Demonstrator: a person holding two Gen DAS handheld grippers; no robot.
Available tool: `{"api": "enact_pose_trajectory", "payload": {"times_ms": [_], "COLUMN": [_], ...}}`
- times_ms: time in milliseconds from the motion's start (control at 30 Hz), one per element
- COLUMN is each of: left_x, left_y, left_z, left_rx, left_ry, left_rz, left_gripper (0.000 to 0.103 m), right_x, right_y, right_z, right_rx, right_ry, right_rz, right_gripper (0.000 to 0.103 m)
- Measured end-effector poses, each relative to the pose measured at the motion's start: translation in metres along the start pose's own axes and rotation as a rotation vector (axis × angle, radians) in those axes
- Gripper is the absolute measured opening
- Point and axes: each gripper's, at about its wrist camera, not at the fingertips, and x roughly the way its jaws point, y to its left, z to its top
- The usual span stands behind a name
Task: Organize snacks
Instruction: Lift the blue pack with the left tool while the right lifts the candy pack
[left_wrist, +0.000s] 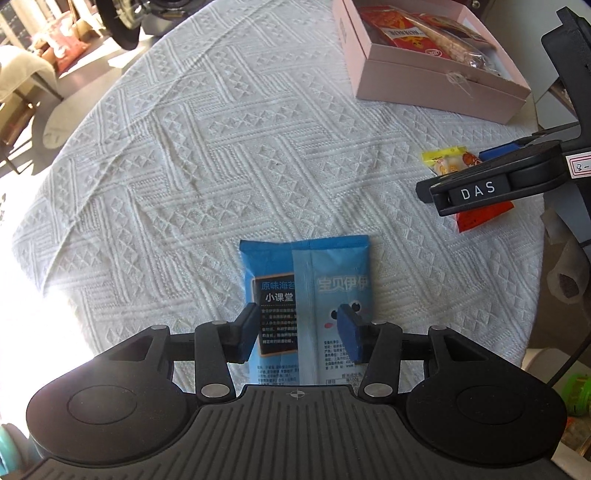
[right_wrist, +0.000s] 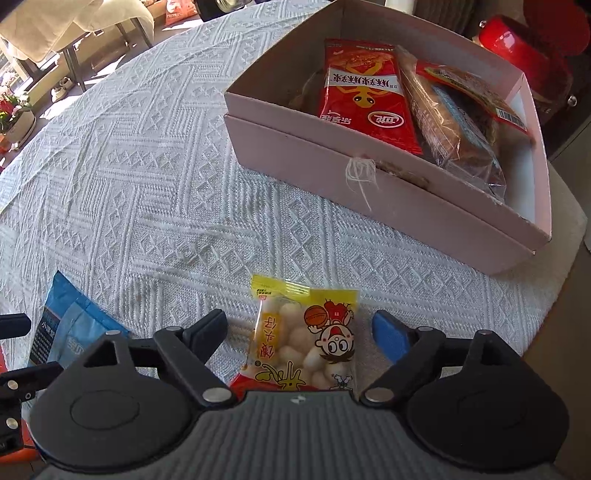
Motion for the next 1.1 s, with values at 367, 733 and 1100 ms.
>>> {"api": "enact_pose_trajectory", "payload": {"times_ms": [367,733,1100], "left_x": [0.013,0.029,0.029], "left_y": [-0.032,0.020,0.005], "left_z": [0.010,0.013,0.034], "left_rx": [0.095,-0.147,-0.107], "left_ry": [0.003,0.085,0.124], "left_rz": [0.032,-0.010,-0.018], "left_gripper": [0.072,0.089,0.088], "right_x": [0.004,0.006,-0.003], "right_y": [0.004,0.002,0.004], "right_z": [-0.002,-0.005,-0.013], "right_rx": [-0.006,-0.010,0.020], "right_ry": [0.001,-0.006,-0.031], "right_rz": [-0.005,-0.003,-0.020], "right_gripper": [0.094,0.099,0.085]}}
